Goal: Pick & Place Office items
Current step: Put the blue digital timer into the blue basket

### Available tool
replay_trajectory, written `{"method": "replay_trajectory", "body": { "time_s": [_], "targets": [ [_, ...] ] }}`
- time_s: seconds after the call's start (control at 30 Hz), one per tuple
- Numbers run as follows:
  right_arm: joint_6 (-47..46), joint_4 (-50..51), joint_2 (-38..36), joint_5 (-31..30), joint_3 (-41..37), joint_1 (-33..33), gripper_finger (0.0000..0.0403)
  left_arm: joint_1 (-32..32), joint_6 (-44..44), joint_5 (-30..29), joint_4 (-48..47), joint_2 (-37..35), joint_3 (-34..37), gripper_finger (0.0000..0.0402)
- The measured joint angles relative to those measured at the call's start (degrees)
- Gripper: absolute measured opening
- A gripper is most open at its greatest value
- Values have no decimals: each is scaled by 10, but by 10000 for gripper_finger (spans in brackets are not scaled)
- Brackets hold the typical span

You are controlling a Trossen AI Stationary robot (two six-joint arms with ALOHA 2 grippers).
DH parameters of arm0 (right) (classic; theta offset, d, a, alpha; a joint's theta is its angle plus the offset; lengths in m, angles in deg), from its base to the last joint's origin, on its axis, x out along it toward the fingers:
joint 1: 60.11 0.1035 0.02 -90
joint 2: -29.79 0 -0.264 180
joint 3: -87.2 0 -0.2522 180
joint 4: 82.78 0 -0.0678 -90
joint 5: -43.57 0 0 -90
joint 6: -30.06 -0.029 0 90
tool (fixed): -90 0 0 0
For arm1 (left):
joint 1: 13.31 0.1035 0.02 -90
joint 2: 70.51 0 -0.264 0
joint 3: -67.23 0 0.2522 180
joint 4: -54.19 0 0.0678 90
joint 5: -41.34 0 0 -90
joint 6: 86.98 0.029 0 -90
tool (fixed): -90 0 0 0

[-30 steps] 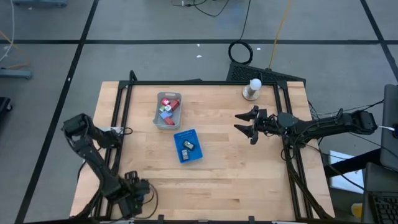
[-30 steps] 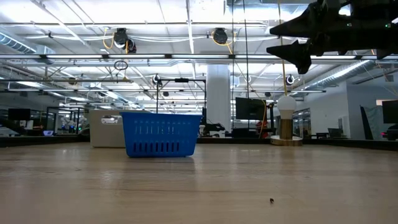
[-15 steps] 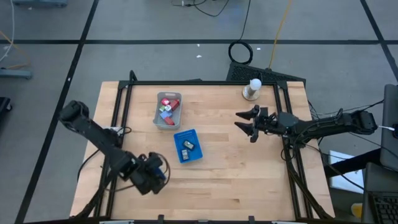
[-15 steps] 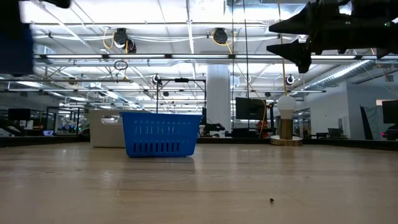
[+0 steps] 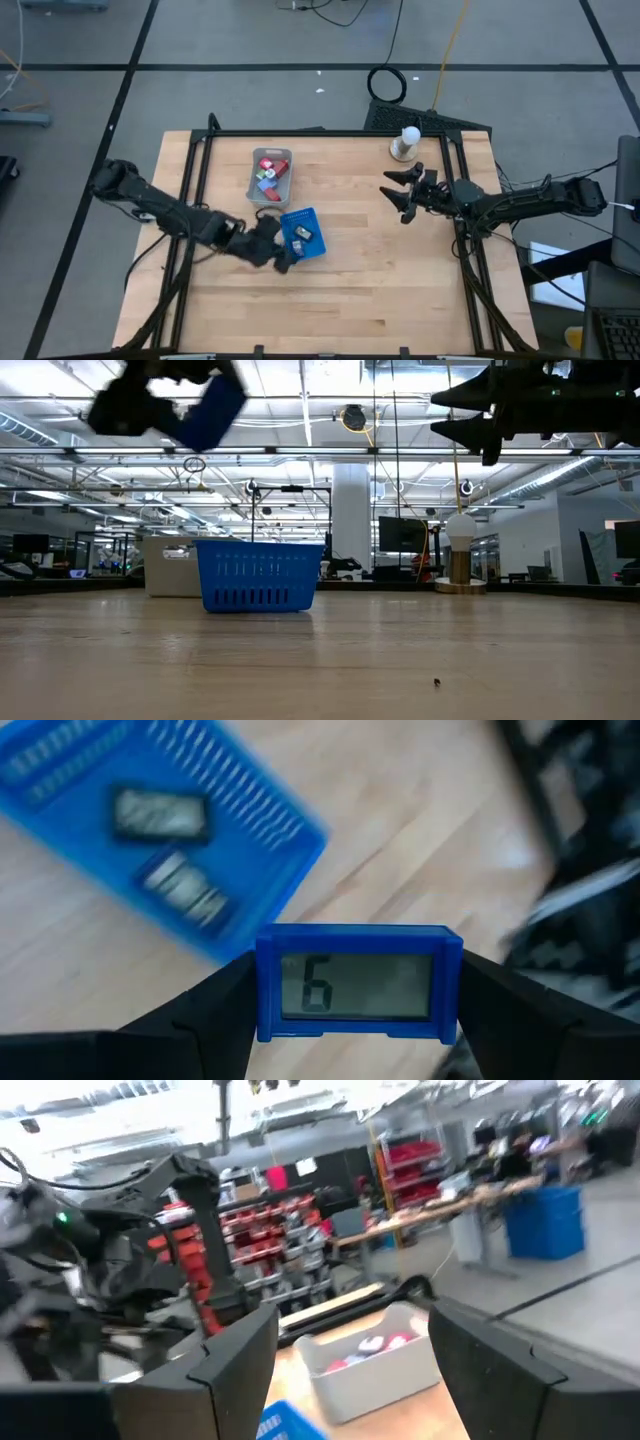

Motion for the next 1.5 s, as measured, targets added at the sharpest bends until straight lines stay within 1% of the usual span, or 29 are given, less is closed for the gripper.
{"method": "replay_trajectory", "body": {
  "time_s": [0.13,0.27,0.37,0.43,0.6,0.73,0.83,0.93,1.0,1.07,1.23,1.33,1.4,1.5],
  "targets": [
    [51,-9,0,-5,0,-1,251,57,-8,10,101,-1,0,280],
    [31,-8,0,-4,0,-15,251,115,-16,12,190,-1,0,280],
    [36,-7,0,-1,0,-26,252,158,-13,22,221,-2,0,280],
    [48,-7,0,10,0,-37,252,184,-16,31,228,-2,0,280],
    [49,-8,4,34,0,-67,252,239,-25,43,274,-2,0,280],
    [36,-8,21,44,0,-83,252,274,-37,70,321,-2,0,280],
    [20,-6,43,44,10,-85,252,293,-59,95,333,-1,0,280],
    [16,-8,80,49,41,-83,252,309,-82,136,334,-1,0,280],
    [16,-6,115,71,69,-83,252,318,-97,166,336,-1,0,280],
    [13,0,153,93,102,-83,252,323,-110,185,342,-1,0,280],
    [10,10,228,141,169,-83,252,338,-128,248,382,-1,0,280],
    [8,9,249,149,193,-83,252,340,-138,255,383,-1,0,280],
    [4,6,254,149,203,-83,252,342,-140,272,383,-1,0,280],
    [-6,-20,256,164,208,-83,252,343,-143,281,383,-1,0,280]
  ]
}}
